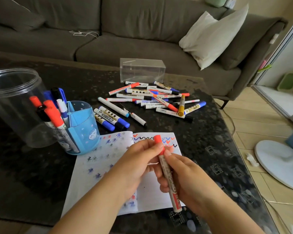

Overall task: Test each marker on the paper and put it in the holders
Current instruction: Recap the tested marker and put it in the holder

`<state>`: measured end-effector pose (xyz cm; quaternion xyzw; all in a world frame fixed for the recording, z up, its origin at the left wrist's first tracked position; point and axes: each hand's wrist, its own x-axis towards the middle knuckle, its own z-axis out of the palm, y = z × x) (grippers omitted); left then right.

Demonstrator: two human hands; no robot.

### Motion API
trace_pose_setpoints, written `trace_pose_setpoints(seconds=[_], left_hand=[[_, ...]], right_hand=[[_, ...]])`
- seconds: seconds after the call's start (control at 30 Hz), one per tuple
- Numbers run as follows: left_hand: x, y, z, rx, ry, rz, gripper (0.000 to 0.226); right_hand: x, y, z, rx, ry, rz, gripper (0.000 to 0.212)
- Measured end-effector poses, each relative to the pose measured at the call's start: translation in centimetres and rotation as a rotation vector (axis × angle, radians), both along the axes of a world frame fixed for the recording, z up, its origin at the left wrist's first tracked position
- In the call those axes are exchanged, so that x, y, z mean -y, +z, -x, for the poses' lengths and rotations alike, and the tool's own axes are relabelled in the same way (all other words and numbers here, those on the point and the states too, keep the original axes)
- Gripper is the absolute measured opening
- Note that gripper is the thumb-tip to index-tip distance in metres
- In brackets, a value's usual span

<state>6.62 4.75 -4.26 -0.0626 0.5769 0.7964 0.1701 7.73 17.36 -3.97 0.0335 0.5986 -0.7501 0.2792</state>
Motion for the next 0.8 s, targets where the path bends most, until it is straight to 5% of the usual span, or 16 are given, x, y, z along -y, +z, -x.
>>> trace_pose_setpoints(seconds=[0.2,0.37,0.8], left_hand=[[-0.2,0.9,-0.2,-0.068,-0.065,-0.321,0.035],[-0.6,1.5,-0.6,-0.084,-0.029,-0.331,0.025],[-1.8,-0.8,0.4,0.091,0.321,-0.079,0.02]], right_hand=[[-0.5,0.9,0.1,0.111,0.056,0.313,0.036],[-0.5,1.0,-0.2,0.11,0.078,0.458,0.036],[1.2,-0.7,-0.1,-0.627,-0.091,-0.847,0.038]])
